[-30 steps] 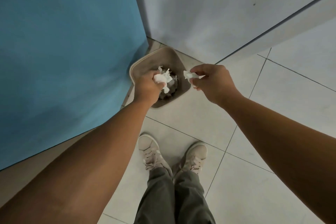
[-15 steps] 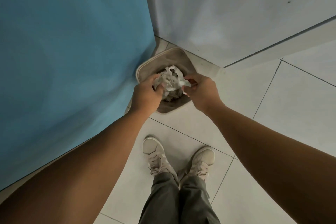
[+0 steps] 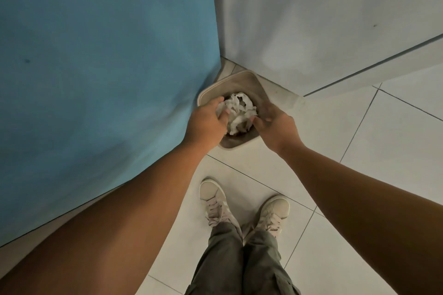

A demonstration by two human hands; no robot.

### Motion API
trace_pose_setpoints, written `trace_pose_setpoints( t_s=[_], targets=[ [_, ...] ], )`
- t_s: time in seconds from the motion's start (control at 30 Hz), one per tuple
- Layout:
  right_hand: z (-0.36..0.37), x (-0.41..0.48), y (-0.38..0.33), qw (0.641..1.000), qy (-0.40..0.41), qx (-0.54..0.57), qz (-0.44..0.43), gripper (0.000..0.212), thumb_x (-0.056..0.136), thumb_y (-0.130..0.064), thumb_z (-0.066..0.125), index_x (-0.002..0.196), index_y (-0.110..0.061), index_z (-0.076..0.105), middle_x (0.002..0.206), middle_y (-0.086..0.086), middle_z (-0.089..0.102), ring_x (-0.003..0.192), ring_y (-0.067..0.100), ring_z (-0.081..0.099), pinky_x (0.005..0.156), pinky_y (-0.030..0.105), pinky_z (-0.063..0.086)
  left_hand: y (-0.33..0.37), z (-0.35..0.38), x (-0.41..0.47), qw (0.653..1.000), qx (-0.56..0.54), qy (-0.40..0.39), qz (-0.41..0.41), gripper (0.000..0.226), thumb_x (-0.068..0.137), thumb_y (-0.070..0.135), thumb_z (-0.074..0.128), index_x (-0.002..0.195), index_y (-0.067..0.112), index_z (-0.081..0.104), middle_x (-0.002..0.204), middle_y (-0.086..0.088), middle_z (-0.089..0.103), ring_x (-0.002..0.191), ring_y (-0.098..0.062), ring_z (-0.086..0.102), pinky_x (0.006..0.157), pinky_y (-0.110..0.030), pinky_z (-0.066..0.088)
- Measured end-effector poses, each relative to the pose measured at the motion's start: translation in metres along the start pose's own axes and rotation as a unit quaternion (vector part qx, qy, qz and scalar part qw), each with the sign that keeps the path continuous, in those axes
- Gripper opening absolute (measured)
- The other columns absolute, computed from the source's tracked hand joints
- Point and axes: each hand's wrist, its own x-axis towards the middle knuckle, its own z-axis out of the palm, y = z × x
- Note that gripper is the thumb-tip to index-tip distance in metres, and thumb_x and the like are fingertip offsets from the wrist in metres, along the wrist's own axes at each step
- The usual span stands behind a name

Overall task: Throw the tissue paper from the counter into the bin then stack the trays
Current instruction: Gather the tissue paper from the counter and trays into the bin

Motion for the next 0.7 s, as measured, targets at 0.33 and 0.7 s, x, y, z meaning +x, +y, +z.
trace_pose_setpoints(
  t_s=[0.33,0.7],
  targets=[
    [-0.128,-0.118,-0.088,0.991,0.029,-0.040,-0.125,0.046,0.093,-0.032,0.059,0.136,-0.018,0.051,0.134,0.004,0.059,0.124,0.023,0.052,0.099,0.026,0.038,0.122,-0.087,-0.099,0.990,0.005,0.101,0.102,0.040,0.094,0.022,0.060,0.134,0.017,0.058,0.116,-0.009,0.067,0.113,-0.022,0.057,0.089,-0.017,0.037],
    [-0.270,-0.246,-0.212,0.950,0.108,-0.052,-0.287,0.055,0.092,-0.040,0.060,0.143,-0.025,0.044,0.149,-0.001,0.044,0.139,0.016,0.037,0.115,0.032,0.031,0.264,-0.232,-0.224,0.958,-0.039,0.212,0.188,0.044,0.095,0.029,0.059,0.138,0.022,0.053,0.132,-0.001,0.058,0.128,-0.015,0.047,0.104,-0.019,0.031]
  ],
)
